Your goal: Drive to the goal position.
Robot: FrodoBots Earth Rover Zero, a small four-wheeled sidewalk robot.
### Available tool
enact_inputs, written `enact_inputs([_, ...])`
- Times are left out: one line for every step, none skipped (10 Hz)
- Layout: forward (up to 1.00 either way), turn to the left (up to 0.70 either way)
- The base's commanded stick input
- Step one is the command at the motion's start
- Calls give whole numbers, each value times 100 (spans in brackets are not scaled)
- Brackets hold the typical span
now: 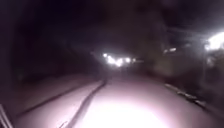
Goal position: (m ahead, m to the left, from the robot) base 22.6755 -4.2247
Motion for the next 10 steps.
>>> enact_inputs([100,0])
enact_inputs([100,0])
enact_inputs([100,0])
enact_inputs([100,0])
enact_inputs([100,0])
enact_inputs([100,0])
enact_inputs([100,0])
enact_inputs([100,0])
enact_inputs([100,0])
enact_inputs([100,0])
